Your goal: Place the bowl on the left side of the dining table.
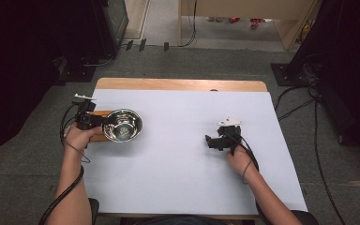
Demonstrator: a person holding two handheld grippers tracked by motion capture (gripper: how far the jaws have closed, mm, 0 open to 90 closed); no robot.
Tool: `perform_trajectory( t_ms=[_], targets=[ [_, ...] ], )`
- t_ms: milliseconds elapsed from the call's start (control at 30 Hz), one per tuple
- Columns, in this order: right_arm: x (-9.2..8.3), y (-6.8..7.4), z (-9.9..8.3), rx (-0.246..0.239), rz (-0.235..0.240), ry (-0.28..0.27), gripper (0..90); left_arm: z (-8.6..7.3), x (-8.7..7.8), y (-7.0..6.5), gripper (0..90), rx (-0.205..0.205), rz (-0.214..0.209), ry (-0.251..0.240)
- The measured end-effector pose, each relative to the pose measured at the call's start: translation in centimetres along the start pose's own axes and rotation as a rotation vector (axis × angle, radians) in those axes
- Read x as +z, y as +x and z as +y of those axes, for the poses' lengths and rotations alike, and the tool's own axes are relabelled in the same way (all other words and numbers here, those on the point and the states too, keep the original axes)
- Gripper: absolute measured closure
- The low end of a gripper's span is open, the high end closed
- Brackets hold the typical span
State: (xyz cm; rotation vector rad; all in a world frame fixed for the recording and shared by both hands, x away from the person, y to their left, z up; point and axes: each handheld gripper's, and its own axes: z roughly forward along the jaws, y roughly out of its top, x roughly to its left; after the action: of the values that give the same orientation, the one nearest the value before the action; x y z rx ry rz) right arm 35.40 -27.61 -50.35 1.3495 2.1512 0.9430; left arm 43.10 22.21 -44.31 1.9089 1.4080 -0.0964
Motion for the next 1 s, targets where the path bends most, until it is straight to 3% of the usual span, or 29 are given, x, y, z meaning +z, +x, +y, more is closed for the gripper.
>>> perform_trajectory(
  t_ms=[533, 1000],
  targets=[
    [0.0, -0.1, 0.0, 0.007, 0.007, 0.002, 9.8, 0.0, -0.8, 0.8, 85.4, -0.021, 0.018, -0.032],
    [0.1, -0.2, 0.0, 0.012, 0.012, 0.005, 9.8, 0.0, -1.4, 1.8, 85.4, -0.044, 0.064, -0.050]
  ],
)
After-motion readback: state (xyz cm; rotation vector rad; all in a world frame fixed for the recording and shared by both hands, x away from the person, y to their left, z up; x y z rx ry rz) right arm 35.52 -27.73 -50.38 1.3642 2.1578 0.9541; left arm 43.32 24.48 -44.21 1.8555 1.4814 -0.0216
